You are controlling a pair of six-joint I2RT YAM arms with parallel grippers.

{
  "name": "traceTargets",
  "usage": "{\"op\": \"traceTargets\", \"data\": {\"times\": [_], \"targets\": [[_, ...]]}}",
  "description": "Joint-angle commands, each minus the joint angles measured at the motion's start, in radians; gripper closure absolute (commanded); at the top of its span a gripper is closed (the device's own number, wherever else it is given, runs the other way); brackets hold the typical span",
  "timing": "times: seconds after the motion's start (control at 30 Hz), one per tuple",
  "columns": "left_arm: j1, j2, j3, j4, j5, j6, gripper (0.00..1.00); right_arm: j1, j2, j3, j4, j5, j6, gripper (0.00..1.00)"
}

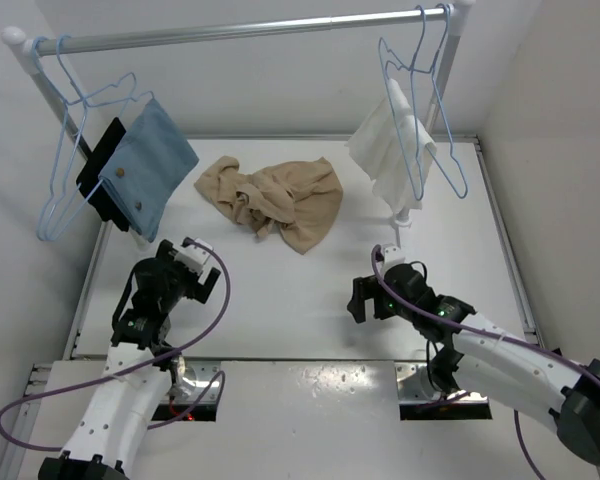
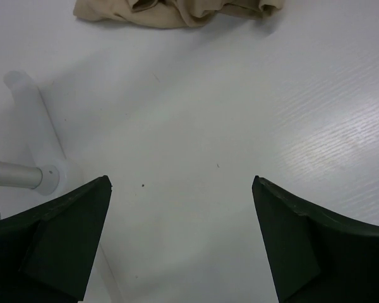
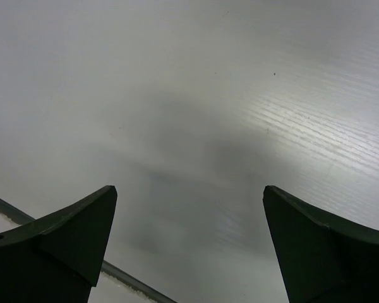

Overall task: Place the t-shirt on the hanger
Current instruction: Grab a hanger with the right arm

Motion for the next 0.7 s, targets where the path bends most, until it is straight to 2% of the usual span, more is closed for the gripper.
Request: {"op": "traceTargets", "data": {"times": [0.0,0.03,0.1,0.13,0.2,0.23,0.43,0.5,0.6,0.67], "targets": [[0.014,0.003,-0.005,0.066,-0.062,-0.048,0.00,-0.001,0.008,0.025,0.042,-0.011,-0.016,0.01],[0.014,0.003,-0.005,0.066,-0.063,-0.048,0.00,-0.001,0.008,0.025,0.052,-0.011,-0.016,0.01],[0.014,0.035,0.007,0.017,0.049,0.012,0.00,-0.001,0.038,0.034,0.052,0.002,-0.027,0.01],[0.014,0.055,0.016,-0.018,0.109,0.141,0.00,-0.001,0.049,0.057,0.052,0.018,-0.027,0.01],[0.014,0.134,0.041,-0.136,0.283,0.309,0.00,-0.001,0.087,0.072,0.066,0.045,-0.016,0.01],[0.014,0.158,0.050,-0.151,0.311,0.364,0.00,-0.001,0.101,0.092,0.090,0.045,-0.016,0.01],[0.014,0.173,0.108,-0.105,0.332,0.325,0.02,0.009,0.253,0.195,0.195,-0.105,-0.076,0.01],[0.014,0.173,0.118,-0.105,0.321,0.325,0.02,0.009,0.355,0.233,0.215,-0.197,-0.099,0.01],[0.014,0.173,0.131,-0.105,0.275,0.316,0.04,0.019,0.484,0.356,0.195,-0.379,-0.168,0.09],[0.014,0.184,0.131,-0.105,0.249,0.331,0.05,0.028,0.616,0.503,0.129,-0.500,-0.234,0.15]]}}
